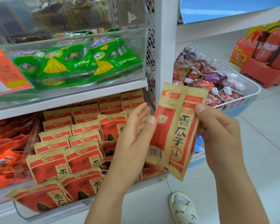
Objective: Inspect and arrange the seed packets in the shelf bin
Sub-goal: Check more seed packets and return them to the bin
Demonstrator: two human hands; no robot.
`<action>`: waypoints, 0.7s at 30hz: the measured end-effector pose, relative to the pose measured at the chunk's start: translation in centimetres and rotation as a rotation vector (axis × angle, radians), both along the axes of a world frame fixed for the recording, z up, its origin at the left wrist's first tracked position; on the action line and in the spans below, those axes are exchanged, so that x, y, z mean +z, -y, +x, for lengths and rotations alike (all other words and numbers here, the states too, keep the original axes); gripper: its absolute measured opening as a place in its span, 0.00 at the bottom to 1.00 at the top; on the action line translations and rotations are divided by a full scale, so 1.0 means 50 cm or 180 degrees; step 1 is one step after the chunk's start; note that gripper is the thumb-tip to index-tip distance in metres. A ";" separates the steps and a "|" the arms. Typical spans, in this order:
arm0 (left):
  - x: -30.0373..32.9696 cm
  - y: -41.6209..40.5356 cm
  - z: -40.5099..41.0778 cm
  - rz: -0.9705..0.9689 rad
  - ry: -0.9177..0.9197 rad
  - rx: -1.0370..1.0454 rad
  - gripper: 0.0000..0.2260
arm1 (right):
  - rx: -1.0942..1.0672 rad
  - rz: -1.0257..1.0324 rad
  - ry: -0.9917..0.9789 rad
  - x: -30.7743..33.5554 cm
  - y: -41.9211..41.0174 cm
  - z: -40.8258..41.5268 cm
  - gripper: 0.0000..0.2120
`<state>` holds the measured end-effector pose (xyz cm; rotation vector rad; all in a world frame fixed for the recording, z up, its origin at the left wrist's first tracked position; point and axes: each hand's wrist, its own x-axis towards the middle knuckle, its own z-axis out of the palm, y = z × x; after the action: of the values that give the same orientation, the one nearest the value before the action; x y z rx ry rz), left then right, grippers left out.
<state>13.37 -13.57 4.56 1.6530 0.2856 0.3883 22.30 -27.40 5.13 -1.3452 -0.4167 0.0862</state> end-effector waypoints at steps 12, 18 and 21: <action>0.013 -0.006 0.000 -0.0597 -0.0057 0.0022 0.14 | 0.1059 -0.0678 -0.0316 0.005 0.013 0.002 0.11; 0.014 0.002 -0.002 0.0156 0.0265 0.0277 0.13 | 0.0915 -0.0231 -0.0353 -0.003 -0.004 -0.008 0.10; 0.007 0.000 -0.001 0.1290 0.0312 0.0503 0.07 | 0.0852 -0.0091 -0.0307 -0.005 0.002 -0.002 0.12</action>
<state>13.35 -13.57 4.91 2.0061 0.2769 0.6790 22.18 -27.49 4.86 -1.3016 -0.5135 0.3787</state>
